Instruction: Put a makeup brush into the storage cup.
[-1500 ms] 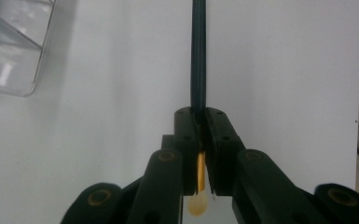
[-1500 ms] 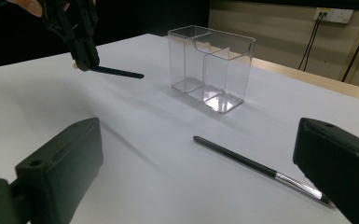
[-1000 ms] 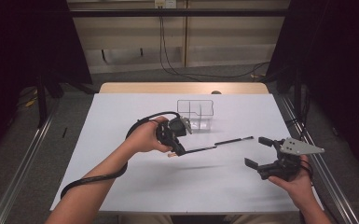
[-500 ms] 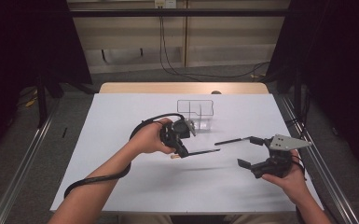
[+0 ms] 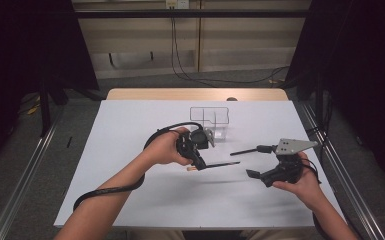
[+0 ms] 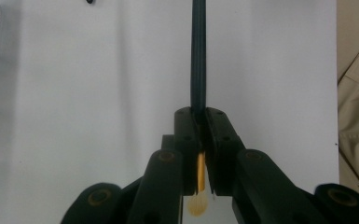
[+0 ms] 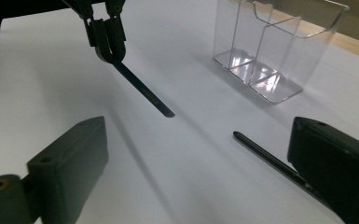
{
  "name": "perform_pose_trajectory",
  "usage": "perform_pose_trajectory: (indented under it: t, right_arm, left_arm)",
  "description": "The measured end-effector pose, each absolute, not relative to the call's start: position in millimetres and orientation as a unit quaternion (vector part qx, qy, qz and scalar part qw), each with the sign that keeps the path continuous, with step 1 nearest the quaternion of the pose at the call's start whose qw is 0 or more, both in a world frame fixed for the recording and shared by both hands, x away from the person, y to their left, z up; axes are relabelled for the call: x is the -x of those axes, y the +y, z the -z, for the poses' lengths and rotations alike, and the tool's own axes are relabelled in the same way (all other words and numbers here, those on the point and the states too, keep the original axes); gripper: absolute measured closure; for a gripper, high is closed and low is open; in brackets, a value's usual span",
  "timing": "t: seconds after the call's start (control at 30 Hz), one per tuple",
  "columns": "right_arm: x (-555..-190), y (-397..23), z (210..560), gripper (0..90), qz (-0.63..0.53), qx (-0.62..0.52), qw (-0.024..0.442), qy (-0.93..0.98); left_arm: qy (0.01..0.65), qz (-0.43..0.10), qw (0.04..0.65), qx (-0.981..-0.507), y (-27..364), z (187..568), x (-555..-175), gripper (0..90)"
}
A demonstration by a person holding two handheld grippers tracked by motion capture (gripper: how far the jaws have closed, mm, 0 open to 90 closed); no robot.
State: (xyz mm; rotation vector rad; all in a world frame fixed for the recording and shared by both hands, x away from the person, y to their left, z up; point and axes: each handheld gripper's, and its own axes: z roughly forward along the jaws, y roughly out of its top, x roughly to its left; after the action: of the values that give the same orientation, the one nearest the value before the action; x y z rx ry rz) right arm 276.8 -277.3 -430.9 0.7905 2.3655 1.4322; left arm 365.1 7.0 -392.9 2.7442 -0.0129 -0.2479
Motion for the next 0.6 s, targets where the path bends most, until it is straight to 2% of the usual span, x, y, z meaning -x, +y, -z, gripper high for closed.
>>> perform_pose_trajectory:
  t: [0.27, 0.37, 0.57, 0.6]
  right_arm:
    - [-288, -261, 425, 14.3, -0.459, -0.242, 0.109, 0.848]
    - [-292, -251, 421, 23.3, -0.443, -0.217, 0.095, 0.865]
    - [-295, -239, 415, 27.4, -0.416, -0.197, 0.084, 0.884]
    - [-297, -235, 412, 30.4, -0.409, -0.184, 0.089, 0.889]
  left_arm:
    - [-0.008, 0.091, 0.191, -0.977, 6, 393, -364, 84.3]
    - [-0.011, 0.091, 0.191, -0.977, 4, 393, -364, 84.3]
    - [-0.016, 0.094, 0.190, -0.977, 3, 391, -363, 84.3]
    - [-0.016, 0.094, 0.190, -0.977, 3, 390, -363, 84.3]
